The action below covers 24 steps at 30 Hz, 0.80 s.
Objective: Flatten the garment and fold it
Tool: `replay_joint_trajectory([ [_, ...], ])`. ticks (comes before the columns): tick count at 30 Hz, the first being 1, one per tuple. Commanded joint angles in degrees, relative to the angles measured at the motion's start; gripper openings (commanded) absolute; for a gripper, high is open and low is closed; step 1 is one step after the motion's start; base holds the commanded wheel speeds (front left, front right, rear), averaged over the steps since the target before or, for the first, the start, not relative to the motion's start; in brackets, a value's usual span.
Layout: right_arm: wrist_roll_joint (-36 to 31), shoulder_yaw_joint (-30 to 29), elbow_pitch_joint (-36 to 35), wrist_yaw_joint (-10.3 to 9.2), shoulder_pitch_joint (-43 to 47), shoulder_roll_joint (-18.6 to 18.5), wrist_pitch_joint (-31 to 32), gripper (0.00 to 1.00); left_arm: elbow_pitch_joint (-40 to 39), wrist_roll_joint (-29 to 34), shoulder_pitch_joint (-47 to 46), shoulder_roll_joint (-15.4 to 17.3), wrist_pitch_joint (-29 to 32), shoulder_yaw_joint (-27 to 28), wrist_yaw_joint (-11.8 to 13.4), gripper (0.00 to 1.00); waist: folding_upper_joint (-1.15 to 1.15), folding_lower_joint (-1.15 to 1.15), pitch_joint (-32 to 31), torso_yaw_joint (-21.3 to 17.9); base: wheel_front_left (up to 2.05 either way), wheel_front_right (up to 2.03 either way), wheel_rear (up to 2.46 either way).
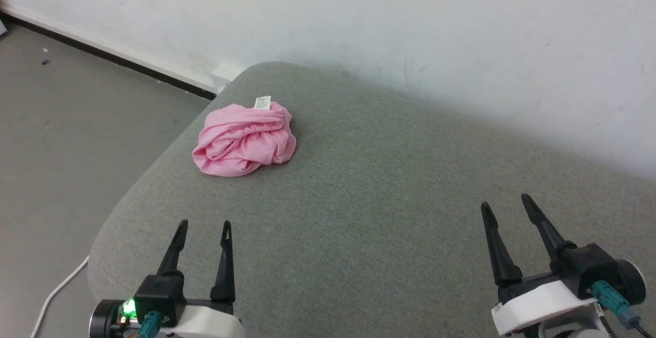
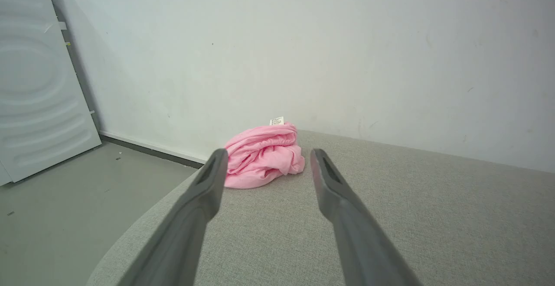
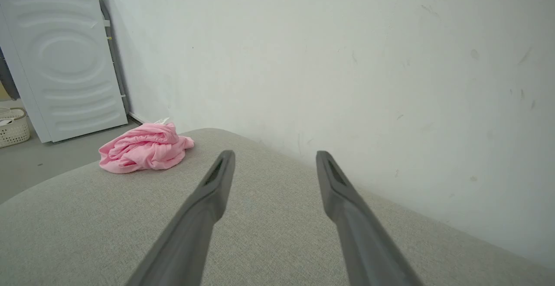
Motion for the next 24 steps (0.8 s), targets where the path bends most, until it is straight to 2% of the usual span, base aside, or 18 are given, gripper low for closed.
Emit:
replay_joint_trajectory([
  [1,0.45,0.09,0.04,-0.09,0.81,0.16,-0.42,1.00,-0.41,-0.22,0.73,-0.21,-0.44,-0.17,0.39,1.00,0.00,0.00,0.00,0.42,0.00,0.00,0.00],
  [24,0.98,-0.09,0.32,-0.11,1.39,0.22,-3.17,1.00,-1.44,-0.62,1.81,-0.28,-3.19,-1.30,1.47,1.00,0.00,0.00,0.40,5.81,0.00,0.00,0.00],
])
